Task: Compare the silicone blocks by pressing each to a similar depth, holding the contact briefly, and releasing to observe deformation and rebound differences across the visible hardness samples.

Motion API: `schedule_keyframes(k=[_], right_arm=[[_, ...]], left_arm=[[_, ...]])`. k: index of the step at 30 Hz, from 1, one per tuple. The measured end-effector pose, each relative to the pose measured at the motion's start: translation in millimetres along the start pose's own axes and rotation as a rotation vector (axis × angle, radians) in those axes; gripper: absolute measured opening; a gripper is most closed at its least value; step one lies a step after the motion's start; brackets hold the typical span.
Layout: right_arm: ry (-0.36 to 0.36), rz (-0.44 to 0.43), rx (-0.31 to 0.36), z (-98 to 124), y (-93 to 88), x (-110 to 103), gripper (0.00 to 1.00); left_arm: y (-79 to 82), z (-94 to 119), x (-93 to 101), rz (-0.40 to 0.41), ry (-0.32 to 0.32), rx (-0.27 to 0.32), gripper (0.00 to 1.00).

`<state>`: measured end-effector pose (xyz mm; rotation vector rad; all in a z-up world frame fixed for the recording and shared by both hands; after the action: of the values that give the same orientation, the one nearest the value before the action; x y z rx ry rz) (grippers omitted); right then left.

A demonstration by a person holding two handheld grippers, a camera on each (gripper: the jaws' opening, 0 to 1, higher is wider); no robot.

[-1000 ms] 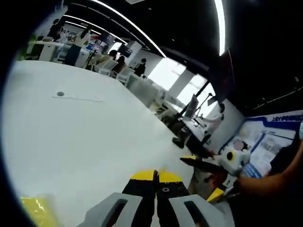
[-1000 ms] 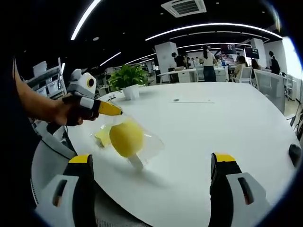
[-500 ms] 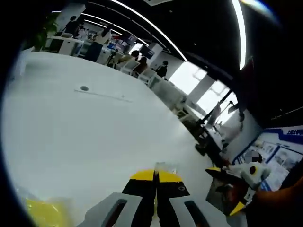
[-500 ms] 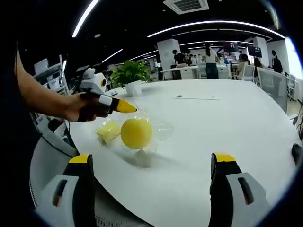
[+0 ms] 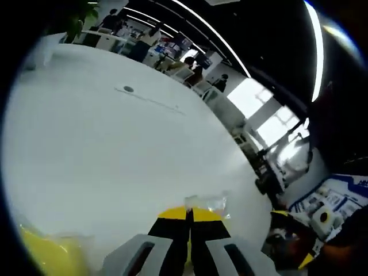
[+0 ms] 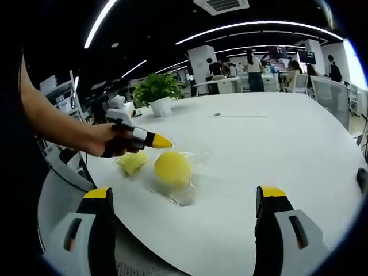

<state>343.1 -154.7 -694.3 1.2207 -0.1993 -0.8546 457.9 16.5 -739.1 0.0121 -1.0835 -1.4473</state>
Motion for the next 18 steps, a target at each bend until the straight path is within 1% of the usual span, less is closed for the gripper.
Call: schedule_keyframes(k=[2,4,5,7,10,11,12,13,14,15,16,17,18], right_arm=[[0.0,-0.003,-0.002,0.5,-1.2,0.5,0.96],[0.0,-0.01,0.0,0.5,-2.4,1.8,0.96],[-0.001,-0.015,0.005,0.6,-2.2,1.9,0.96],[0.0,-0.028,0.011,0.7,-1.6,0.9,0.96],[-0.008,-0.026,0.011,2.0,-0.4,2.4,0.96],[-0.01,-0.029,0.016,2.6,0.7,3.2,0.96],[-0.016,-0.034,0.024,3.7,2.1,4.6,0.96],[-0.019,-0.043,0.027,4.3,2.2,5.6,0.96],[-0.019,-0.052,0.025,4.0,1.4,6.4,0.96],[-0.019,-0.055,0.026,3.2,0.6,7.3,0.96],[-0.018,-0.055,0.024,2.2,0.0,7.4,0.96],[-0.018,-0.051,0.021,1.7,0.5,6.9,0.96],[-0.019,-0.052,0.026,1.8,2.8,6.6,0.96]], left_arm=[[-3.5,-2.1,-3.7,-0.017,0.018,-0.016,0.0],[-3.1,-4.7,-8.5,0.015,0.031,-0.02,0.0],[-3.8,-6.3,-13.9,0.037,0.056,-0.026,0.0],[-5.1,-8.6,-18.9,0.033,0.078,-0.022,0.0],[-4.9,-12.6,-23.8,0.054,0.085,-0.024,0.0],[-4.7,-13.9,-23.5,0.047,0.085,-0.024,0.0],[-5.3,-15.9,-23.4,0.01,0.085,-0.031,0.0],[-7.7,-16.5,-27.2,-0.041,0.107,-0.058,0.0],[-9.0,-17.3,-29.2,-0.048,0.119,-0.066,0.0],[-10.2,-18.7,-31.9,-0.022,0.122,-0.069,0.0],[-11.1,-18.5,-33.9,-0.019,0.126,-0.069,0.0],[-13.0,-18.5,-35.5,-0.032,0.129,-0.062,0.0],[-14.0,-18.8,-38.5,-0.068,0.141,-0.058,0.0]])
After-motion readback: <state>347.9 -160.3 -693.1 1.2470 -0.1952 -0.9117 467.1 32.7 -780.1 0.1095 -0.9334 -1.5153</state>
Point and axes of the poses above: the point that each gripper's makers call its tool centre point, and the gripper's own axes: z roughly backward along the fingers, x roughly to its right, y roughly out of its top, the point moved 2 cm from there along z, roughly backward along the fingers, and after that the axes turned 6 degrees about y, right-handed, at the moved point
